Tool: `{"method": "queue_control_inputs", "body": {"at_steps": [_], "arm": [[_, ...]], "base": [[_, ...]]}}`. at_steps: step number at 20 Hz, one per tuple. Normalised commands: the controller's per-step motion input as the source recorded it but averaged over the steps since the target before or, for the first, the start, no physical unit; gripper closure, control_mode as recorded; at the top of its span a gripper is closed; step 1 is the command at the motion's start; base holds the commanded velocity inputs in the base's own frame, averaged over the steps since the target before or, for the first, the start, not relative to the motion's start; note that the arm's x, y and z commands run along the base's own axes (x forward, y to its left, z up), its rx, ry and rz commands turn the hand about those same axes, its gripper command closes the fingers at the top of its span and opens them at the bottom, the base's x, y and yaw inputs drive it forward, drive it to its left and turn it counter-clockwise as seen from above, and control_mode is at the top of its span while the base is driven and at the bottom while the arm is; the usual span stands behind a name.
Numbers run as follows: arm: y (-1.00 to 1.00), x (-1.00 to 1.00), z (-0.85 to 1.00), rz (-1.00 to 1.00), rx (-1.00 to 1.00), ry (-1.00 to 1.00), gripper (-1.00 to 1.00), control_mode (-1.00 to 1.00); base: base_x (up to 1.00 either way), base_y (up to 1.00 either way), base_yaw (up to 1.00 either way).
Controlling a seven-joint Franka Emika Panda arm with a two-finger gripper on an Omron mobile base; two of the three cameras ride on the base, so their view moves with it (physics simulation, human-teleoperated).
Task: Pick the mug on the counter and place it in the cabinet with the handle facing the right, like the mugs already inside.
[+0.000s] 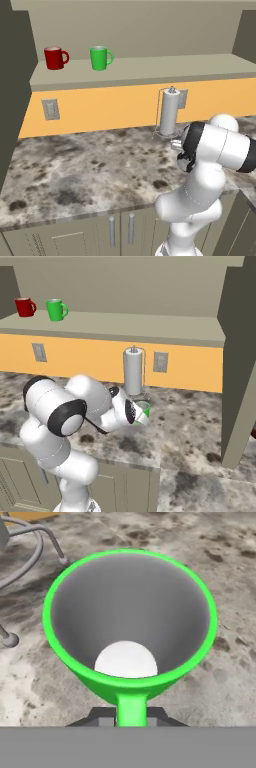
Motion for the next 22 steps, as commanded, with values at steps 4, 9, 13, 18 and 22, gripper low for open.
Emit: {"method": "queue_control_inputs", "body": {"at_steps": [4, 9, 13, 18, 22], "arm": [[-0.01, -0.27, 0.36, 0.17, 0.03, 0.0, 1.0, -1.0], [0.06, -0.19, 0.71, 0.16, 0.0, 0.0, 1.0, -1.0], [0.09, -0.06, 0.85, 0.21, 0.0, 0.04, 1.0, -1.0], [0.01, 0.0, 0.65, 0.29, -0.01, 0.16, 1.0, -1.0], [-0.02, 0.0, 0.38, 0.27, -0.1, 0.22, 1.0, -1.0]], "base": [[0.0, 0.0, 0.0], [0.0, 0.0, 0.0], [0.0, 0.0, 0.0], [0.0, 0.0, 0.0], [0.0, 0.0, 0.0]]}}
